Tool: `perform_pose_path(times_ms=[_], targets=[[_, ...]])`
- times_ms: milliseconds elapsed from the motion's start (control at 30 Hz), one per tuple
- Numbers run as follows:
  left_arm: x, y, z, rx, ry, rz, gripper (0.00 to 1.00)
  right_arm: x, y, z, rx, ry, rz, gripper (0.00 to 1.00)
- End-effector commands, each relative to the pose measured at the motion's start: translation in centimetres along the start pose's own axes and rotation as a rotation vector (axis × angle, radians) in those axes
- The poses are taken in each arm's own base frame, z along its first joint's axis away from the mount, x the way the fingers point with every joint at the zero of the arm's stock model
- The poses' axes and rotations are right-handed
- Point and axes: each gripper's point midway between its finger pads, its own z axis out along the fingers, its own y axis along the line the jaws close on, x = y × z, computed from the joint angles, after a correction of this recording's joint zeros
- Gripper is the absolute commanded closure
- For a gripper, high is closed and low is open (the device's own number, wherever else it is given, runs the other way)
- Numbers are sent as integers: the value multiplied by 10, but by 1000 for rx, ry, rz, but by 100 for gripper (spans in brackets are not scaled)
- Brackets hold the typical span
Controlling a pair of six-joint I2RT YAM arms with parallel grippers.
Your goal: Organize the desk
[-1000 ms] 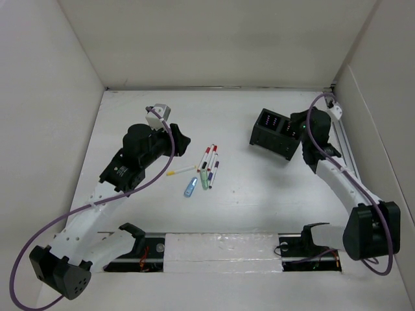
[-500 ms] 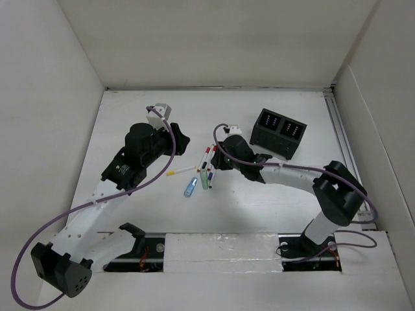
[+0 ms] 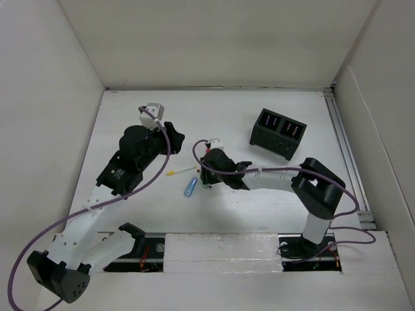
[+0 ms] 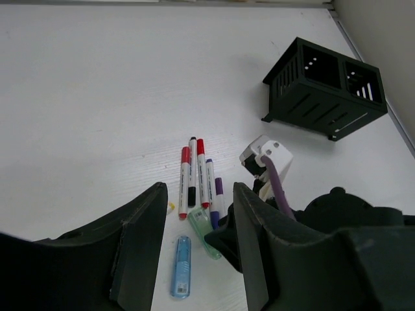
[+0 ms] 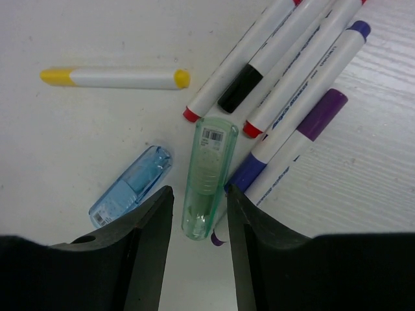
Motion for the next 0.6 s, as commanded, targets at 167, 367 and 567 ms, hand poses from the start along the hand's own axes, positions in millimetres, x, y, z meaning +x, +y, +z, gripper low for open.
perform_pose_path(times_ms=[167,367,567], targets=[[-30,2,-19,-30,-139,-24,58,-20,6,8,80,-58,-41,56],[-28,-1,-17,-13,-126,-24,59,-12,-2,22,150,-41,-66,56],[-28,-2,-16,-6,-122,-22,59,-5,0,28,153,-32,-75,57]])
